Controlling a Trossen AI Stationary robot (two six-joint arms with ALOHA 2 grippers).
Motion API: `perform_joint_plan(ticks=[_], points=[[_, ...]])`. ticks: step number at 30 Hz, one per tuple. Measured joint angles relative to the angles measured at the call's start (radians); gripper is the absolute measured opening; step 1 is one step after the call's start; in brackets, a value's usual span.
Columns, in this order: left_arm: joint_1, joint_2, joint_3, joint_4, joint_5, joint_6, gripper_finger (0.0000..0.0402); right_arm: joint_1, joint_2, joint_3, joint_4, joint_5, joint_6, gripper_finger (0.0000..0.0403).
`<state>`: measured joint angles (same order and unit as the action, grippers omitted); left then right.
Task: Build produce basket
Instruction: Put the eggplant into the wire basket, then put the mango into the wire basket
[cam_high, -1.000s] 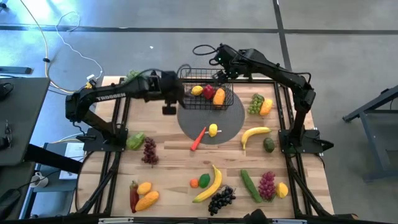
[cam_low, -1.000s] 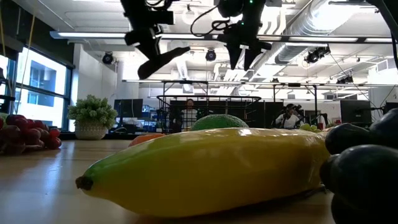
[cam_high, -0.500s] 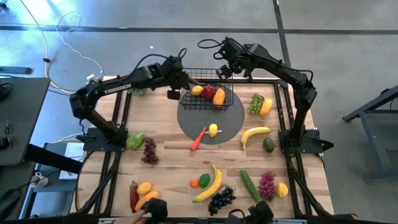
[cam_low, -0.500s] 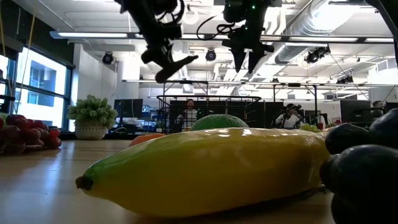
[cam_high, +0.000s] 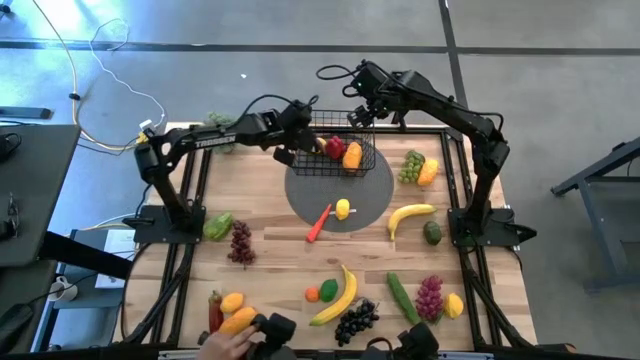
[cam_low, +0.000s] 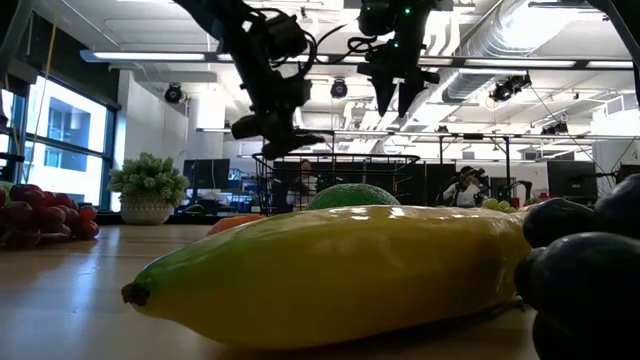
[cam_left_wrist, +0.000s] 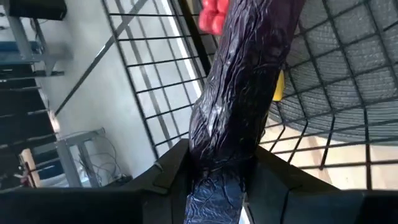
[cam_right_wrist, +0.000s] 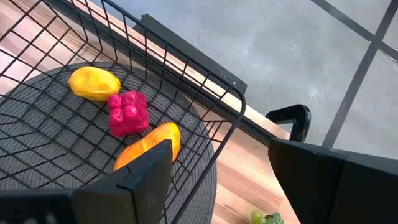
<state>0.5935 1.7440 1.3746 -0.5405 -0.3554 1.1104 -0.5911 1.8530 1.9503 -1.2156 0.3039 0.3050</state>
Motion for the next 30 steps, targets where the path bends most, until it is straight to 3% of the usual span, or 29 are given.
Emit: perform_joint_plan(ticks=[11,23,30], points=[[-0.037,0.059,0.0,0.074,-0.038,0.065,0.0119,0.001,0.0,0.0,-0.032,0.0,0.0,0.0247],[-0.077,0.061,0.0,0.075,-0.149,0.048,0.0196,0.001,0.0,0.0,-0.061,0.0,0.0,0.0247],[-0.087,0.061,0.0,0.074,-0.188,0.04,0.0199,0.001,0.0,0.0,-0.083,0.0,0.0,0.0247]])
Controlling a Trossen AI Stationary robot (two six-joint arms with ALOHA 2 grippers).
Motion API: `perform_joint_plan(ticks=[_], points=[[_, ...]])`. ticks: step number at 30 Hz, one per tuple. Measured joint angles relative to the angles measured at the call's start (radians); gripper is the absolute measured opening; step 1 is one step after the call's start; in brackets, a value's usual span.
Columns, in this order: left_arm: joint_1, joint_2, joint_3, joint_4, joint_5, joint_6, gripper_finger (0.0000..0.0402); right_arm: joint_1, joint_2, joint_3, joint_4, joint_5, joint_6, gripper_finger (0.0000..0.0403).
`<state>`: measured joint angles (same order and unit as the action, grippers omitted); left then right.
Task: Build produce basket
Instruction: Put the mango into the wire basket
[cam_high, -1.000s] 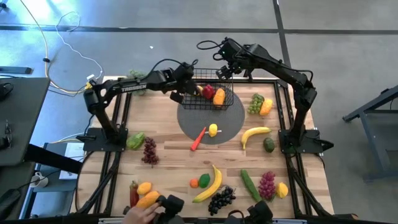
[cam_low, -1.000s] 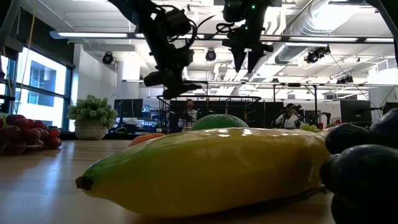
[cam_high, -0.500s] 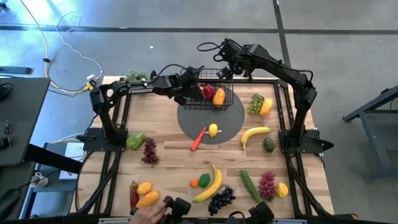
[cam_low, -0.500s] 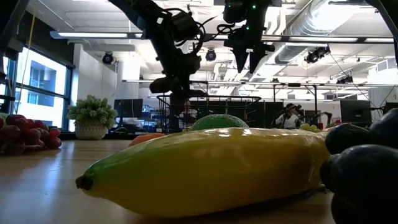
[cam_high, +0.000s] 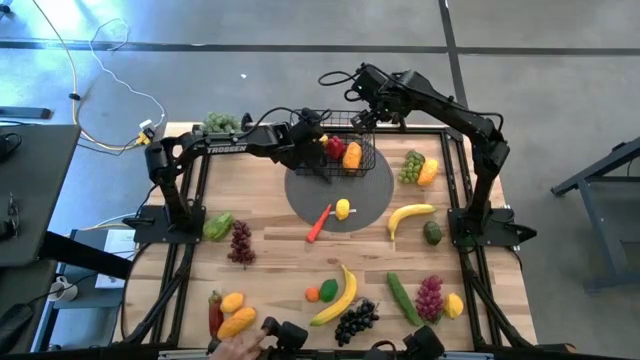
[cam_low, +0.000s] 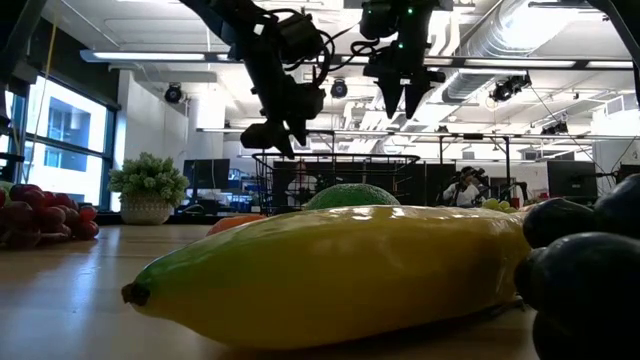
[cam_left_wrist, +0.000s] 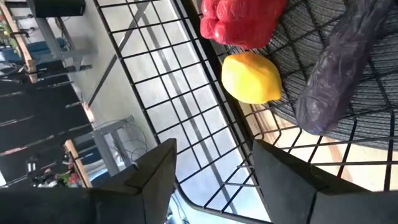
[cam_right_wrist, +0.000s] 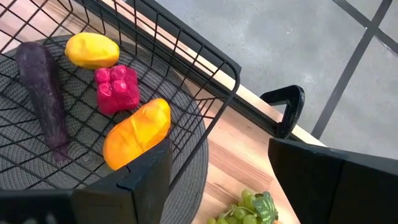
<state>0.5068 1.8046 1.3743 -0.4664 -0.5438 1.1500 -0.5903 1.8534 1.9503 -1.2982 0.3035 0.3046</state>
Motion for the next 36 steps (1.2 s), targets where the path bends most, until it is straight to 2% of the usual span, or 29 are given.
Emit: perform_joint_plan(ticks=[5,11,20,23,27,36], points=[[0.001,0.0,0.04,-0.044,0.008,-0.123,0.0197,0.001,0.0,0.0,-0.013,-0.005,0.006,0.0247],[0.001,-0.03,0.139,-0.173,0.025,-0.318,0.0197,0.003,0.0,0.0,-0.047,-0.043,0.043,0.0247],[0.036,-0.18,0.143,-0.437,0.248,-0.638,0.0197,0.059,0.0,0.0,-0.182,-0.033,0.128,0.0247],[0.045,-0.224,0.129,-0.511,0.306,-0.718,0.0197,0.091,0.0,0.0,-0.241,-0.016,0.182,0.0247],[0.042,-0.294,0.085,-0.564,0.33,-0.787,0.0197,0.143,0.0,0.0,-0.274,-0.007,0.236,0.0247],[0.04,-0.47,-0.103,-0.533,0.334,-0.817,0.0197,0.258,-0.036,-0.001,-0.273,0.045,0.374,0.0247]])
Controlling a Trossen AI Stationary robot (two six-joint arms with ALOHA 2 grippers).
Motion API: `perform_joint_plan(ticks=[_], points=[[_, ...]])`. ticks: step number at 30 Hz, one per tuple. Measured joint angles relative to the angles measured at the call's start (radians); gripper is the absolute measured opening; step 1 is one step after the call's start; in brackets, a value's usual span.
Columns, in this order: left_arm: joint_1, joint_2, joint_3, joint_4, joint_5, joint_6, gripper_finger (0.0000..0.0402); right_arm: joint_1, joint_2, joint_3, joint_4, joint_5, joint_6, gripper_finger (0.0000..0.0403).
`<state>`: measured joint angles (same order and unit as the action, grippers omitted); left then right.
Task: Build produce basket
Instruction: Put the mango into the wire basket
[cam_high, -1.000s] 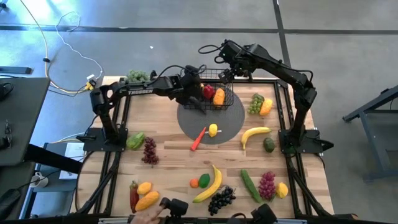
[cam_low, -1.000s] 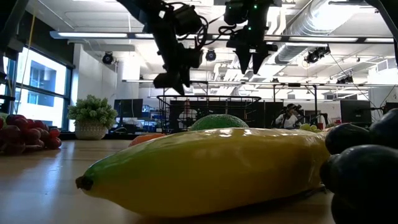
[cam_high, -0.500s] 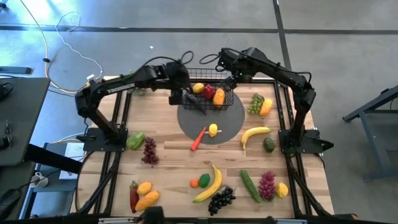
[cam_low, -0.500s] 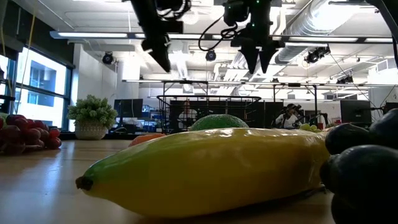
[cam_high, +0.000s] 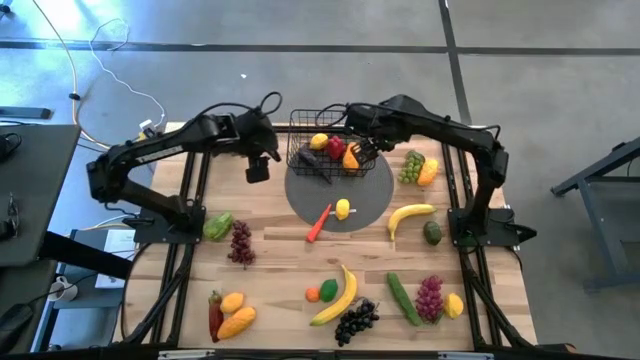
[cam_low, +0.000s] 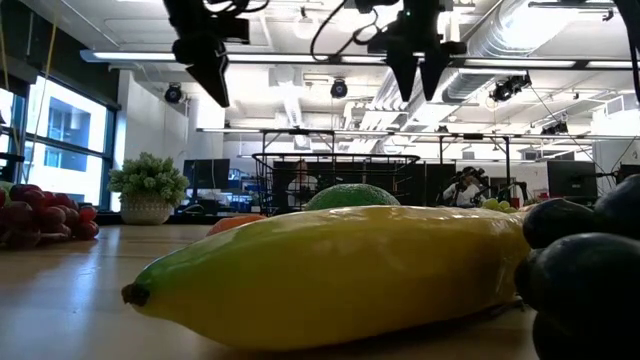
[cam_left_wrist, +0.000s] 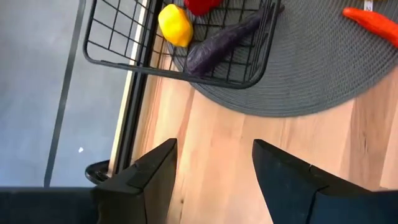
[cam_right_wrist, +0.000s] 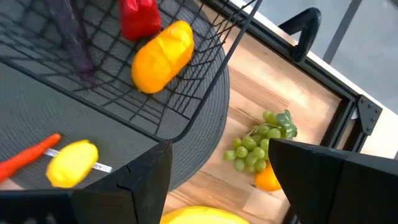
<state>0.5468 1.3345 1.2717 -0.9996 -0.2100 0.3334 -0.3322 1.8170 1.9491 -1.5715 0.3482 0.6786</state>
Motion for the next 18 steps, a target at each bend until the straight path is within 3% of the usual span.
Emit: perform_joint_plan(ticks=[18], points=[[0.0,-0.049,-0.049,0.01,-0.002,-0.009,0.0197,0.099,-0.017,-0.033,0.002,0.094,0.164,0.0247]])
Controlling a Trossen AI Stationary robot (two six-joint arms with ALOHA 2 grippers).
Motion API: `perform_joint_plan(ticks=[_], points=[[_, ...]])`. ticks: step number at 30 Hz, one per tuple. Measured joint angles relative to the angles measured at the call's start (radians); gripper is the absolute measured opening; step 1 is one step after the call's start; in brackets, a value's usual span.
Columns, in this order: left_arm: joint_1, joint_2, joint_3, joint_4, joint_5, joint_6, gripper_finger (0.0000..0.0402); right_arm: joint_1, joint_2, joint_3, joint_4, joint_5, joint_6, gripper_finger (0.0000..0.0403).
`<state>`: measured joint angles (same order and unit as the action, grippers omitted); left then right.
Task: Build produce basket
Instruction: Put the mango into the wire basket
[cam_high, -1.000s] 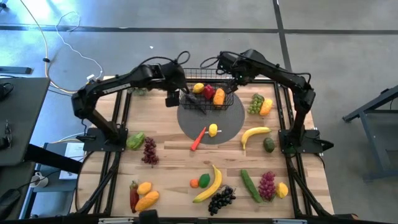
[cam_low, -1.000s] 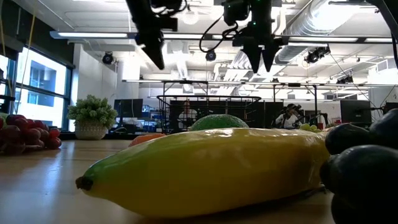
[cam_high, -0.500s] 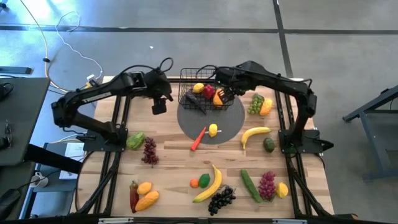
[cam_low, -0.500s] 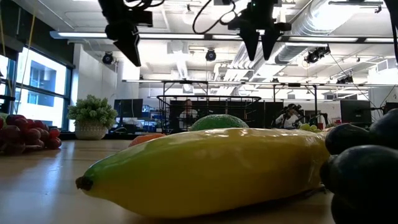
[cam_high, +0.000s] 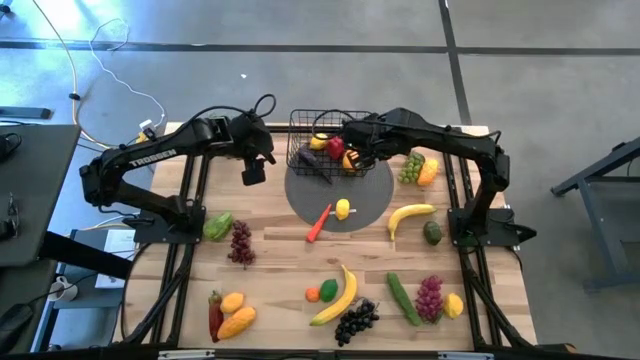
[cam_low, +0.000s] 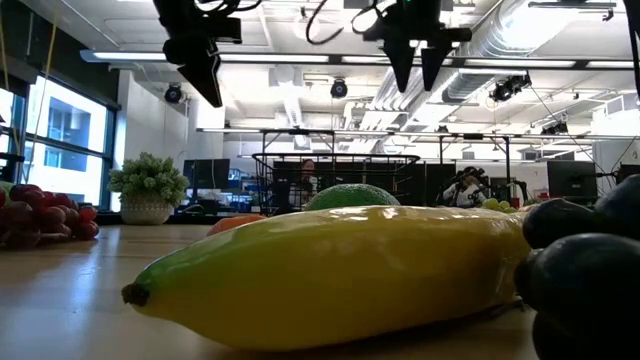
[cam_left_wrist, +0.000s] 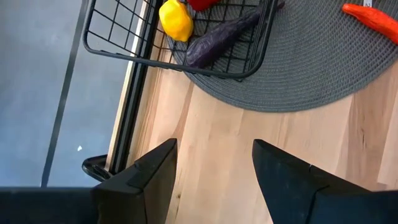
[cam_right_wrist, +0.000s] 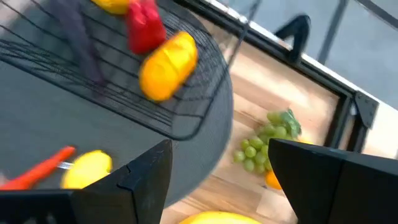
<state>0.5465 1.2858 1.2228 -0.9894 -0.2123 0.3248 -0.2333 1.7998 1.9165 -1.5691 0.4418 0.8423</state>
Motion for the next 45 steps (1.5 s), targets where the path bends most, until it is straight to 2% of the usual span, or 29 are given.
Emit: perform_joint_plan(ticks=[7,15,22,36,45], points=[[0.0,0.0,0.0,0.006,0.0,0.008,0.0197,-0.002,-0.145,-0.273,-0.001,-0.048,0.177,0.0247],[0.0,0.0,0.0,0.02,0.0,0.026,0.0197,-0.007,-0.392,-0.554,0.03,-0.023,0.446,0.0247],[0.0,0.0,0.0,0.021,-0.001,0.026,0.0197,-0.073,-0.534,-0.755,0.117,-0.009,0.53,0.0247],[0.0,0.0,0.0,0.023,-0.001,0.015,0.0197,-0.327,-0.55,-1.015,0.431,-0.076,0.44,0.0248],[0.0,0.0,0.0,0.074,-0.004,0.015,0.0197,-0.41,-0.549,-1.118,0.557,-0.087,0.44,0.0248]])
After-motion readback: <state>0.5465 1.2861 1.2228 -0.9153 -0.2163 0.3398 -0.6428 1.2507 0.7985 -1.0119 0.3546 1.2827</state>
